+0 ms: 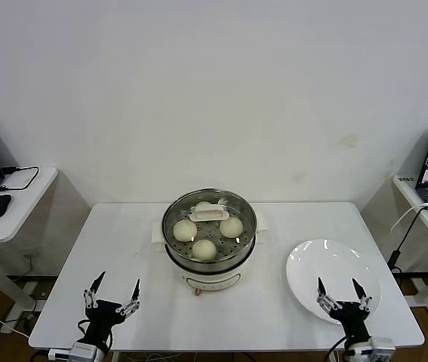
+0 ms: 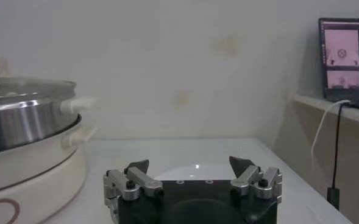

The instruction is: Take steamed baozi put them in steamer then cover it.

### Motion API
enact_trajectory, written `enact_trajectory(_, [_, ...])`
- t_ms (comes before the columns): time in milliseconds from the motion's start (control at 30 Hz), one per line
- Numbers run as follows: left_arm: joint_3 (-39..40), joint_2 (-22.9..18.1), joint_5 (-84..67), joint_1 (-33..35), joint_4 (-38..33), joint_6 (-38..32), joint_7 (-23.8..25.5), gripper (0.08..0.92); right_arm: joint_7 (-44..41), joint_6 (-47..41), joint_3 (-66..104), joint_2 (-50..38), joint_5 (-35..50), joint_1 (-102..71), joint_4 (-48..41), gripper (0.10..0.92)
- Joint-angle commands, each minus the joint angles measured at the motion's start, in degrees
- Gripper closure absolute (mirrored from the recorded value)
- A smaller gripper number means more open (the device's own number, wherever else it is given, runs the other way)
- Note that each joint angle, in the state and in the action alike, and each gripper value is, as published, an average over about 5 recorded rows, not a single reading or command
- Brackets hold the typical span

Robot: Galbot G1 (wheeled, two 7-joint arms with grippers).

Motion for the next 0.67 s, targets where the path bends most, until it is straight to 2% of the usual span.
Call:
enact_trajectory(33, [-0.4,0.0,-1.0,0.8,-0.4,0.3,-0.2,0.177,-2.2,-1.7,0.2,0.2,-1.0,-0.3,1.9,0.203])
enact_trajectory(667, [-0.7,-0.6,-0.5,1.6,-1.7,1.0,-0.4,0.177,-5.5,-3.5,-0.2,-0.6,-3.3,-0.4,1.2,0.203])
